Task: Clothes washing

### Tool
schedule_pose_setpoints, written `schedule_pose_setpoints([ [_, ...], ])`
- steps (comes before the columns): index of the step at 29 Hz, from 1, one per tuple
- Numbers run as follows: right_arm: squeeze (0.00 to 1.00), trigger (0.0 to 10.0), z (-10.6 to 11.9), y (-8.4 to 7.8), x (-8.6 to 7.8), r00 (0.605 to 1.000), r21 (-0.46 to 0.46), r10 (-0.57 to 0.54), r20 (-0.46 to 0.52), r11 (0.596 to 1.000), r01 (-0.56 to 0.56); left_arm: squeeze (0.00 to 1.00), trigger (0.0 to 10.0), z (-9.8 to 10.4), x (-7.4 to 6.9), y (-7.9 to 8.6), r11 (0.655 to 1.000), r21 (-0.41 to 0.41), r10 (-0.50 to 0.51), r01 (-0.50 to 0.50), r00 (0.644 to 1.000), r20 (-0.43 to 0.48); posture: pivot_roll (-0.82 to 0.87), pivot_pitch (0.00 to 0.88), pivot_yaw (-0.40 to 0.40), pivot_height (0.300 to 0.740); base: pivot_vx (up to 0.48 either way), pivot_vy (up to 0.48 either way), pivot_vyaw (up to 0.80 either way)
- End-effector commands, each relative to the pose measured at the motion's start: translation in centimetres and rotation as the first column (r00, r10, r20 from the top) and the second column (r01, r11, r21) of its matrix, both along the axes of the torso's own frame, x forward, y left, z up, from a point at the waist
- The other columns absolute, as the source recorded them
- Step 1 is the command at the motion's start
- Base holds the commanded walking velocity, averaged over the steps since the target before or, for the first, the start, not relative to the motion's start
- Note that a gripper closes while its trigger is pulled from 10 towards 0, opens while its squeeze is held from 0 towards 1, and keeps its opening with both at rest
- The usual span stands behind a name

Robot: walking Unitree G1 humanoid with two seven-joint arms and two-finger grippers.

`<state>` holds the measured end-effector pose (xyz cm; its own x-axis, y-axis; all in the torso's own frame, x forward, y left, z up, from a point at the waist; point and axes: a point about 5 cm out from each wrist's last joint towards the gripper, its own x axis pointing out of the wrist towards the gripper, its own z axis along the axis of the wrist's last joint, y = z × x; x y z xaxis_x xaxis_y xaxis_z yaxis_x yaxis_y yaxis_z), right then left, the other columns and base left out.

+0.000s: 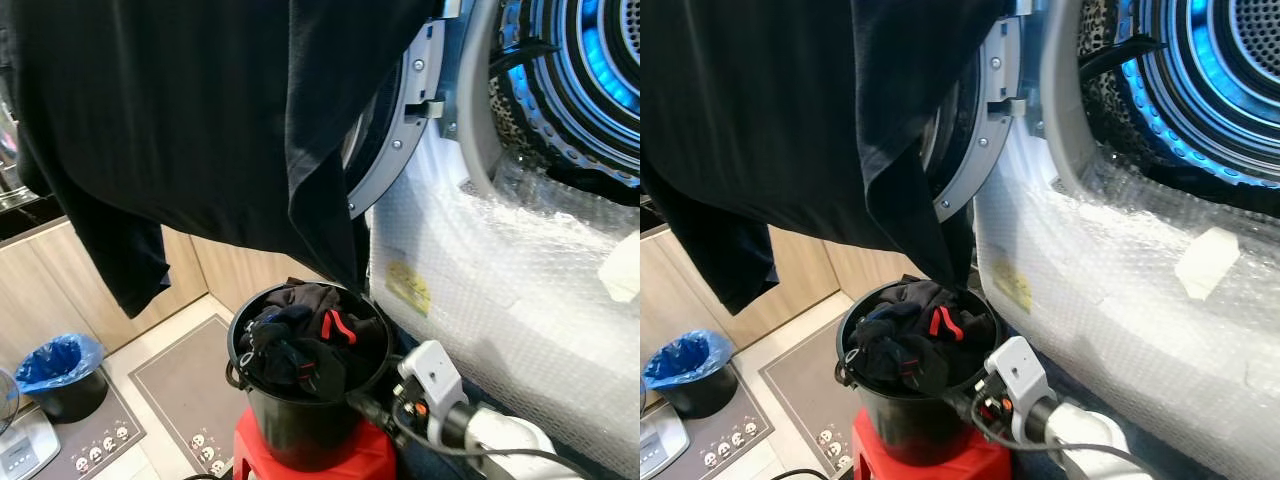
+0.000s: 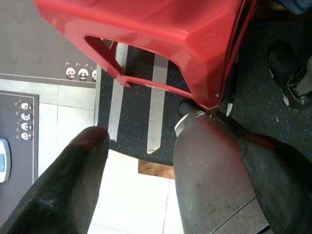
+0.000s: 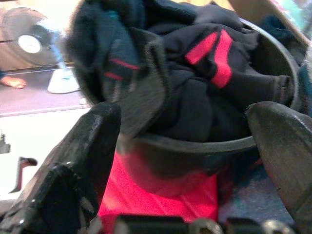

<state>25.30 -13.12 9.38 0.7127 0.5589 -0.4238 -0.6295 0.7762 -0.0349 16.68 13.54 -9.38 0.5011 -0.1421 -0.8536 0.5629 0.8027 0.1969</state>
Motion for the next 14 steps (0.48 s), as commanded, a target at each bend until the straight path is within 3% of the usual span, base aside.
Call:
schedule_pose_setpoints([
  [1,0.0,10.0,0.1,0.2,0.5,0.999,-0.002,-0.033,0.038,0.999,0.033,0.0,10.0,-0.5,-1.2,0.6,1.0,0.016,0.016,-0.015,0.999,-0.044,-0.13,0.0,0.051,0.74,0.0,0.0,0.0],
  [4,0.0,10.0,-0.1,1.3,1.2,0.994,0.02,-0.099,0.045,0.995,0.098,0.0,10.0,-0.6,-1.4,0.7,1.0,0.017,0.017,-0.016,0.999,-0.049,-0.13,0.0,0.048,0.74,0.0,0.0,0.0],
  [10,0.0,10.0,0.1,3.4,1.6,0.99,0.075,-0.125,0.065,0.99,0.12,0.0,10.0,-0.6,-1.4,0.6,1.0,0.016,0.017,-0.016,0.999,-0.048,-0.11,0.0,0.042,0.74,0.0,0.0,0.0],
  [14,0.0,10.0,0.2,6.3,1.2,0.993,0.121,-0.088,0.078,0.989,0.079,0.0,10.0,-0.6,-1.5,0.6,1.0,0.015,0.016,-0.015,0.999,-0.048,-0.11,0.0,0.04,0.74,0.0,0.0,0.0],
])
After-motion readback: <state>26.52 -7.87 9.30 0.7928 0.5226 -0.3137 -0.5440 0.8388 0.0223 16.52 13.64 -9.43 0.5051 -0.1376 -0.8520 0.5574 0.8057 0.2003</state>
